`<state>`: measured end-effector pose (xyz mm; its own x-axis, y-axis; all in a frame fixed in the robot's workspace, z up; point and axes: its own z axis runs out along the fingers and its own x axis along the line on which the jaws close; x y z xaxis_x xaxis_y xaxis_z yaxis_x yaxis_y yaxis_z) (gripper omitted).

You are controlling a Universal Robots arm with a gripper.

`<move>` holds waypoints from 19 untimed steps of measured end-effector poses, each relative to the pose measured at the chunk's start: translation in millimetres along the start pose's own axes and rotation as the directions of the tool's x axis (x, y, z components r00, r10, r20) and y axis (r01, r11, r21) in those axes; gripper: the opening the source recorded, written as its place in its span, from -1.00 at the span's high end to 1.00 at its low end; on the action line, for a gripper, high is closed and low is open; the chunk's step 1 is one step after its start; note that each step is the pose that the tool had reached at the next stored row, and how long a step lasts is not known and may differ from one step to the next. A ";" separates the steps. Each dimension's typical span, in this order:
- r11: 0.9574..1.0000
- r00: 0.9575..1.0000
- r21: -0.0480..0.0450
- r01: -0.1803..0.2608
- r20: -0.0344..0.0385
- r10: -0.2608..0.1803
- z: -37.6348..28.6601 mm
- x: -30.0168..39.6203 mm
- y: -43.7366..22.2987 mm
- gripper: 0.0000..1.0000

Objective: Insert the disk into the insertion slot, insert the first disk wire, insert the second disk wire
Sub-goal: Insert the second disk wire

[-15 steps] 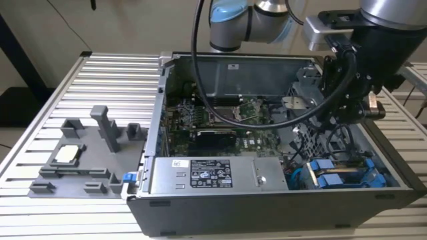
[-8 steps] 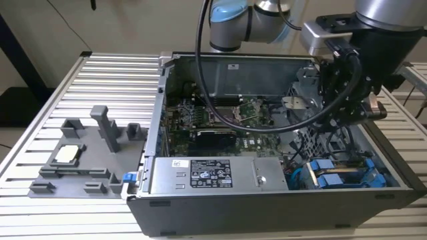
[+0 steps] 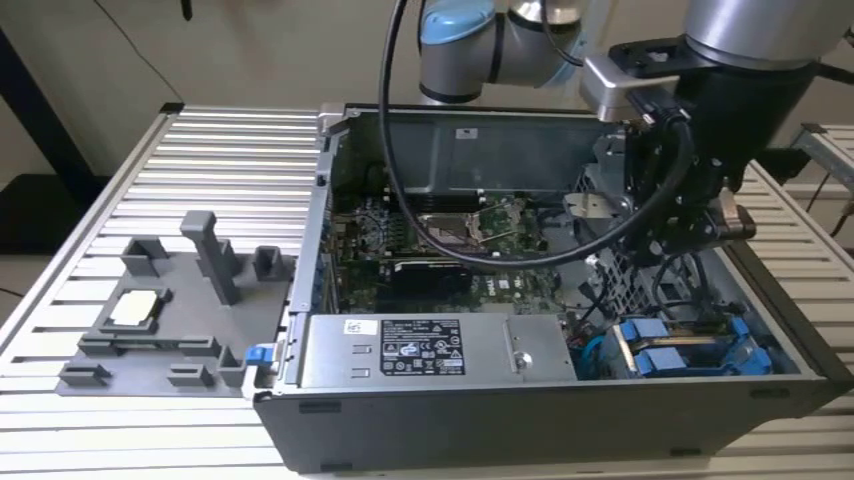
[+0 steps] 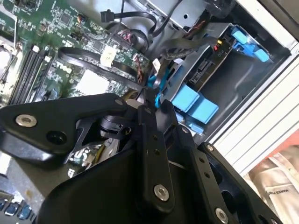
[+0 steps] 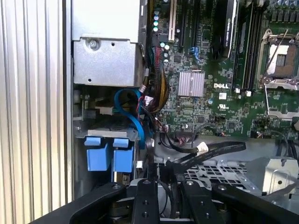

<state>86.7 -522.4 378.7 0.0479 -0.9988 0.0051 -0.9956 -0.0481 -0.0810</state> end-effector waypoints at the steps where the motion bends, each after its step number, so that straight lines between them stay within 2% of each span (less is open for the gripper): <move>1: 1.000 1.000 0.005 0.000 0.000 0.000 0.3 -0.2 2.3 0.47; 5: 1.000 1.000 0.019 0.000 -0.002 0.000 2.1 -0.6 7.9 0.47; 7: 1.000 1.000 0.023 0.004 -0.009 -0.004 3.0 -1.1 8.5 0.47; 8: 1.000 1.000 0.026 0.005 -0.010 -0.005 3.6 -1.4 9.1 0.47; 15: 0.999 1.000 0.047 0.016 -0.011 -0.015 7.3 -2.4 11.9 0.47; 19: 0.999 1.000 0.051 0.017 -0.013 -0.017 8.9 -2.5 13.6 0.47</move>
<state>73.8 -520.6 368.8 0.0635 -0.9978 0.0197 -0.9891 -0.0656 -0.1315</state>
